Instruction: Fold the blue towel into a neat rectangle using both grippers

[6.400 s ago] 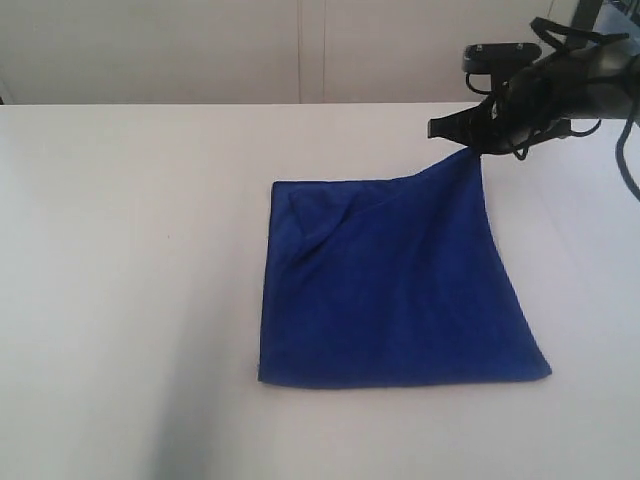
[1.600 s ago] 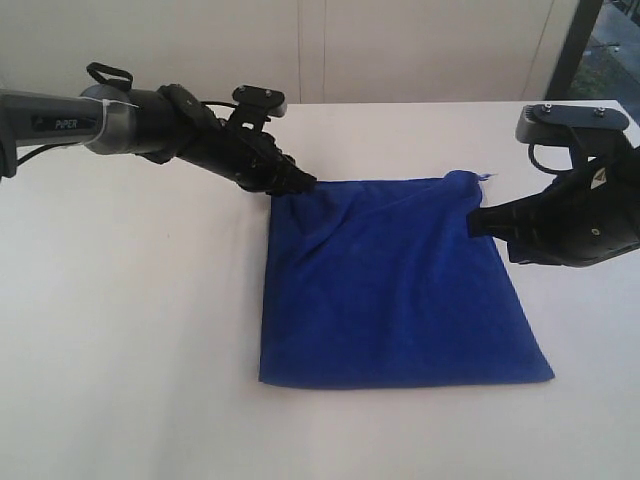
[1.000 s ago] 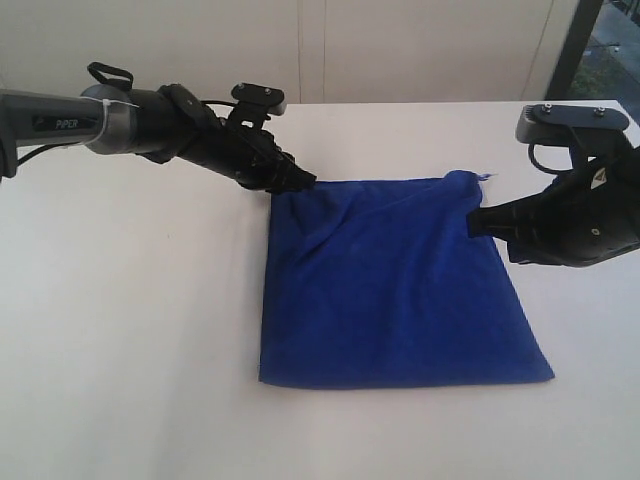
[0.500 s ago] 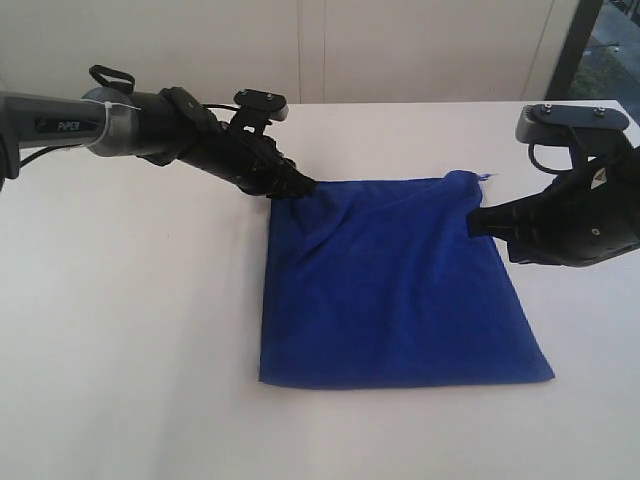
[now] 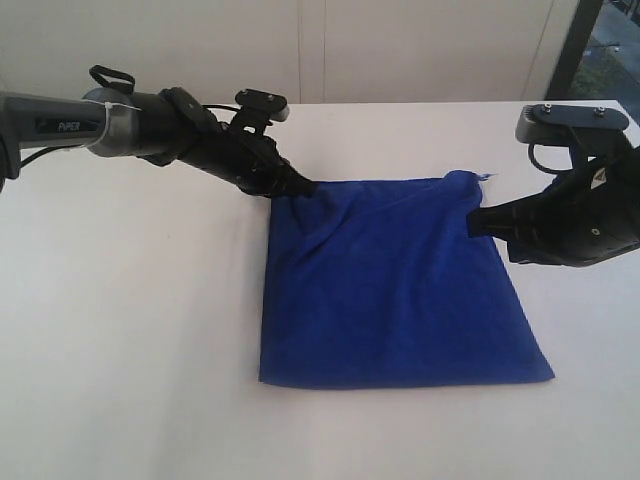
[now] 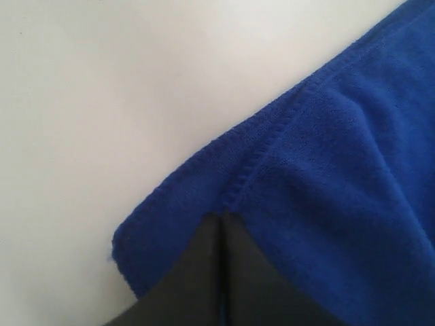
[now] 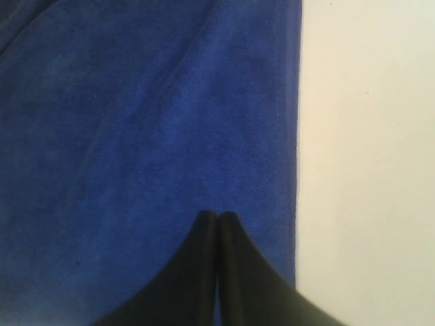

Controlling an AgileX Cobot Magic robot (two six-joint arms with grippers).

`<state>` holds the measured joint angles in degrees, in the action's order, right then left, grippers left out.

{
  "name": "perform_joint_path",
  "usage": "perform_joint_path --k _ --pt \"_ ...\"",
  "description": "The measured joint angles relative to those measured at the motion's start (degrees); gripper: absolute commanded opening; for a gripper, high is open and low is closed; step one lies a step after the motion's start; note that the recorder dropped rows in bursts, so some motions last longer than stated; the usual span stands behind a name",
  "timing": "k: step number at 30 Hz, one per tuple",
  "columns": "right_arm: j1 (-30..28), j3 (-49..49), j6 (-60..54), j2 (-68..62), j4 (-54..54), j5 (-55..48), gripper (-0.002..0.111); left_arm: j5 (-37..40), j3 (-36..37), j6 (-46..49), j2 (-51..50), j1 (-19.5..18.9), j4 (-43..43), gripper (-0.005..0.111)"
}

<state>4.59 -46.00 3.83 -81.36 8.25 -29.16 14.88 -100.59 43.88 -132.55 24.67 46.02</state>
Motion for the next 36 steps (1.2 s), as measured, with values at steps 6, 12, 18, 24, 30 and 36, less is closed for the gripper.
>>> perform_joint_path --k 6,12,18,24,30,36 --pt "0.0 0.0 -0.1 0.0 0.2 0.0 0.0 -0.6 0.0 0.7 0.0 0.0 0.0 0.0" --pt "0.0 0.0 -0.1 0.0 0.2 0.0 0.0 -0.6 0.0 1.2 2.0 0.0 -0.8 0.0" --pt "0.0 0.0 -0.1 0.0 0.4 0.0 0.0 -0.6 0.0 1.3 4.7 0.0 -1.5 0.0" --pt "0.0 0.0 -0.1 0.0 0.5 0.0 0.0 0.1 0.0 1.1 3.6 0.0 -1.9 0.004" --pt "0.0 0.0 -0.1 0.0 0.7 0.2 0.0 1.5 0.0 -0.1 0.5 0.0 -2.1 0.028" --pt "0.0 0.0 -0.1 0.0 0.7 0.4 0.0 1.5 0.0 -0.1 0.2 0.0 -2.1 0.032"
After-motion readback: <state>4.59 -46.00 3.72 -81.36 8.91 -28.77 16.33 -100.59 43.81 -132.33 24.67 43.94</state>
